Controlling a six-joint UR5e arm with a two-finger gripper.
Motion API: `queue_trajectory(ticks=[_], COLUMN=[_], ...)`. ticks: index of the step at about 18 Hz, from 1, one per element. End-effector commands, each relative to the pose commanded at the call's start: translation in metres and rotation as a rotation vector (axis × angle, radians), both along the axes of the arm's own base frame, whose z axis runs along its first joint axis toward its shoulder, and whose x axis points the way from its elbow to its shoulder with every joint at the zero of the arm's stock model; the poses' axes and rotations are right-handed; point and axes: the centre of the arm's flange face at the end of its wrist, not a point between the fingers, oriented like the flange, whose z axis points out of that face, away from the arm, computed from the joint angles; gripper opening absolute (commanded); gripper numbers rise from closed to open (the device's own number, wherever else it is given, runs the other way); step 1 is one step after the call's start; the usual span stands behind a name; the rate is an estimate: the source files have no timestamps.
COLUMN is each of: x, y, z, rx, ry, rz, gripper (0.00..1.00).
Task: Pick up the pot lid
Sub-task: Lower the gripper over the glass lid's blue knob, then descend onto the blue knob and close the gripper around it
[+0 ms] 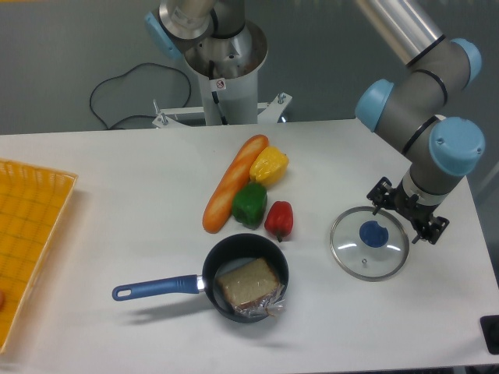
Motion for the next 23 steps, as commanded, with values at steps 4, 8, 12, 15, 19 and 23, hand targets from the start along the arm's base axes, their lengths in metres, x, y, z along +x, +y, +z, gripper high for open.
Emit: queue_trajectory(ticks=[4, 8, 12, 15, 19, 23], x=[0.007, 0.010, 0.014, 0.016, 0.018, 0.020], y=[-0.001, 0.000, 0.001, 0.002, 0.005, 0.009], z=[-0.010, -0.019, -0.026, -0.031, -0.034, -0.039], rx=[-0.001, 0.003, 0.004, 0.014, 0.024, 0.025], ry=[-0.017, -0.011, -0.011, 0.008, 0.001, 0.004], rz=[-0.001, -0.003, -0.007, -0.007, -0.007, -0.010], gripper=[1.00, 1.00, 1.00, 1.00, 1.00, 1.00])
